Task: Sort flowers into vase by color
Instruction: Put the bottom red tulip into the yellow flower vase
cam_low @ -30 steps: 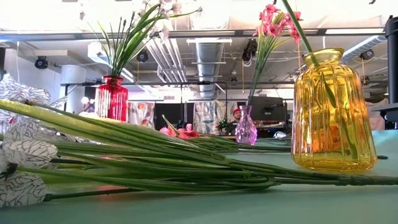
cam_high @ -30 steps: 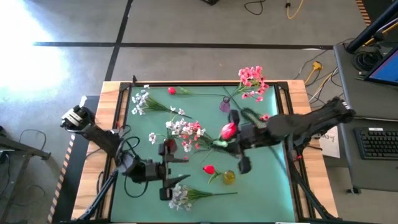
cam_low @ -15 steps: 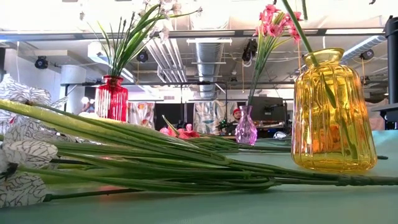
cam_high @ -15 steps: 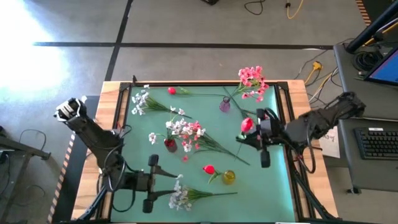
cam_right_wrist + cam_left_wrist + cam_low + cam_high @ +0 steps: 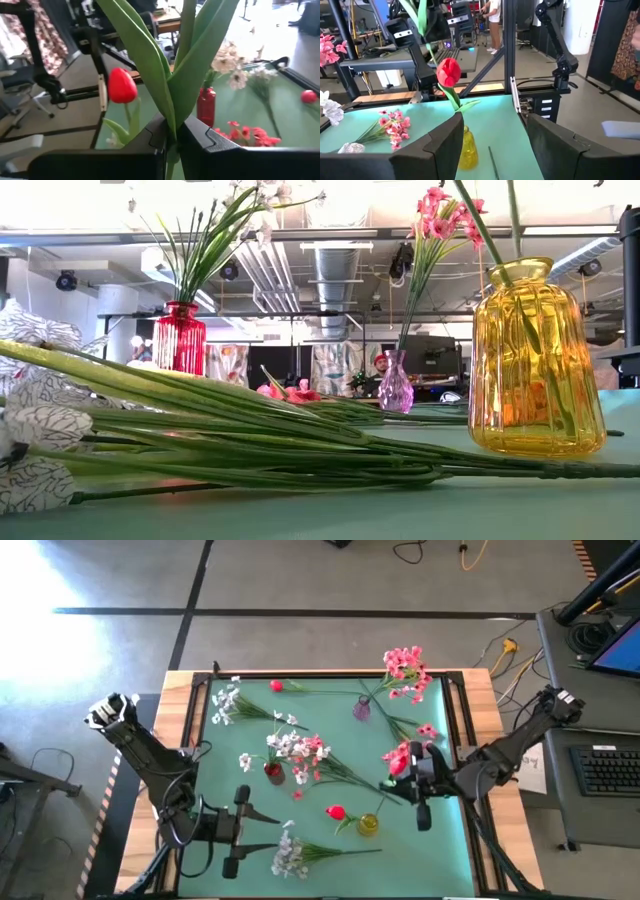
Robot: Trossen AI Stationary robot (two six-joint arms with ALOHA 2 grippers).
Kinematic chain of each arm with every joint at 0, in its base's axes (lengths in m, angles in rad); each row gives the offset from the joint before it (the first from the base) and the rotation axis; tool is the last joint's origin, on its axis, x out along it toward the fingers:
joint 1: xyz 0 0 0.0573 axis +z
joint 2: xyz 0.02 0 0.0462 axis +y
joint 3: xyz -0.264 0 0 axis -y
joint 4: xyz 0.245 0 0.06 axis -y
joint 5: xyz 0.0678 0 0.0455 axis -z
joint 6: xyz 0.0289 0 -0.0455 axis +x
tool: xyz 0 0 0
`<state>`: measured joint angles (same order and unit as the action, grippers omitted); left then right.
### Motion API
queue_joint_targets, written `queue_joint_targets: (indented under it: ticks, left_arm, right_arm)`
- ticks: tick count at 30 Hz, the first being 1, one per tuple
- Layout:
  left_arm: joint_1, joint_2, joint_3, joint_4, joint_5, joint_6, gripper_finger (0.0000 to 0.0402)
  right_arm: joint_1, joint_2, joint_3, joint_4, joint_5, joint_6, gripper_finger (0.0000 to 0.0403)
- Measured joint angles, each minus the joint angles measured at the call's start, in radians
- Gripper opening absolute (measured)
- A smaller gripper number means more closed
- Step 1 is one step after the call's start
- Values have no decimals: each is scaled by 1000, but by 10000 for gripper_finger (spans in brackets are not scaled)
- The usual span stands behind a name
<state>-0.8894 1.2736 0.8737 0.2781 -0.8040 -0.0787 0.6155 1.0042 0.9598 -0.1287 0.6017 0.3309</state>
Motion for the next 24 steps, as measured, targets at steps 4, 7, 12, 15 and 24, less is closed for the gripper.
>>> queue_joint_targets:
  ticks: [4,7,12,15,24]
  left_arm:
    - [0,0,-1,-10,0,1,204]
    - [0,0,-1,-10,0,0,204]
    - [1,0,-1,-12,0,-1,204]
    - [1,0,-1,-12,0,-1,204]
    - [1,0,-1,-25,-1,-2,204]
  right_arm:
    - [0,0,-26,8,22,0,22]
    - [0,12,-31,8,30,0,22]
    - [0,48,-31,7,28,-5,22]
    - [0,70,-31,7,28,-6,24]
    - [1,108,-31,-5,25,19,65]
